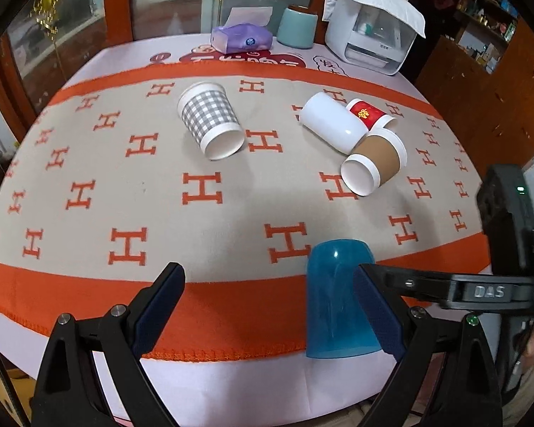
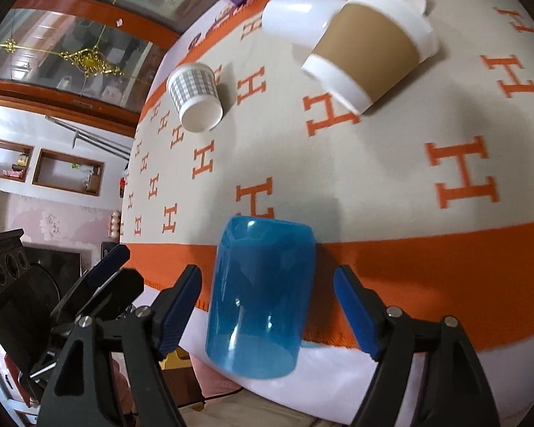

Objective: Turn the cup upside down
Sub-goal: 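Close the right gripper on the blue cup while the left gripper releases it, then rotate the blue cup closed end up with the right gripper and lower it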

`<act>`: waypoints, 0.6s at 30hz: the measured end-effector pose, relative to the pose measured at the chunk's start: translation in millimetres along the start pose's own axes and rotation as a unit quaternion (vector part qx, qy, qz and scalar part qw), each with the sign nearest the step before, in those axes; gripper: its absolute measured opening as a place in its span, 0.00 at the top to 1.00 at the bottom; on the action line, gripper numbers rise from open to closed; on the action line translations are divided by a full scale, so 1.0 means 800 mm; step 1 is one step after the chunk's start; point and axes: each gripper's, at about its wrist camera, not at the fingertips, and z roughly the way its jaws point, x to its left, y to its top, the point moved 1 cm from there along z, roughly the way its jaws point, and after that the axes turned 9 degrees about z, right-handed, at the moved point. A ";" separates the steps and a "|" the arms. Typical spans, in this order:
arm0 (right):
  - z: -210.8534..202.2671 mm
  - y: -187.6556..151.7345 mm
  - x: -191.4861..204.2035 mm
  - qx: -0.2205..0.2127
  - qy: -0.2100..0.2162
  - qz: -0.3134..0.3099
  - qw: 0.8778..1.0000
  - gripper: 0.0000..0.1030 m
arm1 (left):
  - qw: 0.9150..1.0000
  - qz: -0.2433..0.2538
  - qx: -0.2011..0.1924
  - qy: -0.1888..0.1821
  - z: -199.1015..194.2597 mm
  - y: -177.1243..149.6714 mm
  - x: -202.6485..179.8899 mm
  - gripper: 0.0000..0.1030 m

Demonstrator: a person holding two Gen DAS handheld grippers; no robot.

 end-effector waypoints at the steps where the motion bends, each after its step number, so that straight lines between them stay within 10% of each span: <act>1: 0.006 0.002 0.000 0.007 -0.003 0.003 1.000 0.25 | 1.000 -0.003 0.002 0.001 0.003 -0.001 0.002 0.09; 18: 0.009 0.000 0.020 -0.012 -0.019 -0.060 0.998 0.35 | 0.997 -0.049 0.049 0.016 0.051 -0.012 0.038 0.09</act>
